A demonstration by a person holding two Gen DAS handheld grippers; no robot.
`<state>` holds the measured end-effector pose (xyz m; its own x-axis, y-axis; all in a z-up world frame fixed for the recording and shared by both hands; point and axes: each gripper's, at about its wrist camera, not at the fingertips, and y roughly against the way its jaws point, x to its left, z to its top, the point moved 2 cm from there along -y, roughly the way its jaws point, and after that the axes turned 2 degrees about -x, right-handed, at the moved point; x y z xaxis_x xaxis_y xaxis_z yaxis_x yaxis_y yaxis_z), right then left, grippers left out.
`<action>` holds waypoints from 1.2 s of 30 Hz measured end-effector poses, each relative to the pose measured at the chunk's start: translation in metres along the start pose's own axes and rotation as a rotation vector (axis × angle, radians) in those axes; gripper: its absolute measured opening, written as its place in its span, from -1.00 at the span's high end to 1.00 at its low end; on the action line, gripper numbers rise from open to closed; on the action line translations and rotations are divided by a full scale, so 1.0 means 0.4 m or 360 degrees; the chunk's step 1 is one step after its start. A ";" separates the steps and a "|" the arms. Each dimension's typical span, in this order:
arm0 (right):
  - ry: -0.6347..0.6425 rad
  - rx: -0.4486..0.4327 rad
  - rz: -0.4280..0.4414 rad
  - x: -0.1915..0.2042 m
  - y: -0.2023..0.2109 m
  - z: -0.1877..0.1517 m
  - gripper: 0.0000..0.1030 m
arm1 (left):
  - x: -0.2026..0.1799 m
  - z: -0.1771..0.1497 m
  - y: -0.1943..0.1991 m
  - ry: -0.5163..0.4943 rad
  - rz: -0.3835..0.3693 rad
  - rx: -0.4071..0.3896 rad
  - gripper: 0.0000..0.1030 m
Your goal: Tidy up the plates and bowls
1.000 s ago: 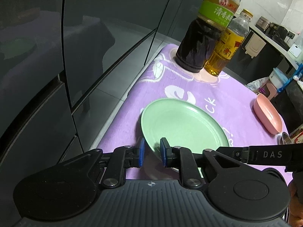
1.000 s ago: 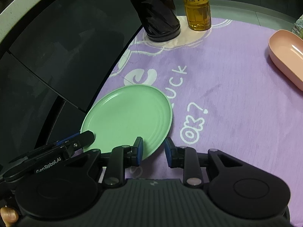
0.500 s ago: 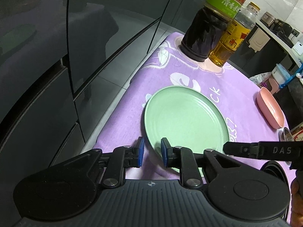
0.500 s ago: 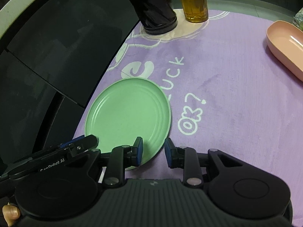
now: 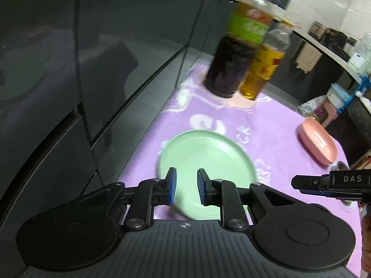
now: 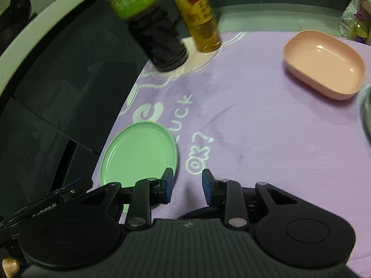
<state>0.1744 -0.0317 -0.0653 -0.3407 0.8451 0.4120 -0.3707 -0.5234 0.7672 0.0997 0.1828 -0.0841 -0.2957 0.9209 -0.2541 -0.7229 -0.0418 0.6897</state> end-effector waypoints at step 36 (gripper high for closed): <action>-0.0547 -0.0524 -0.0385 -0.500 0.104 0.209 0.32 | -0.584 0.130 -0.434 -0.0183 -0.0366 0.0221 0.38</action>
<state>0.2994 -0.2136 -0.0746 0.0703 0.9039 0.4220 -0.6741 -0.2688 0.6880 0.3267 -0.0050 -0.1091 -0.0552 0.9383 -0.3414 -0.6679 0.2194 0.7111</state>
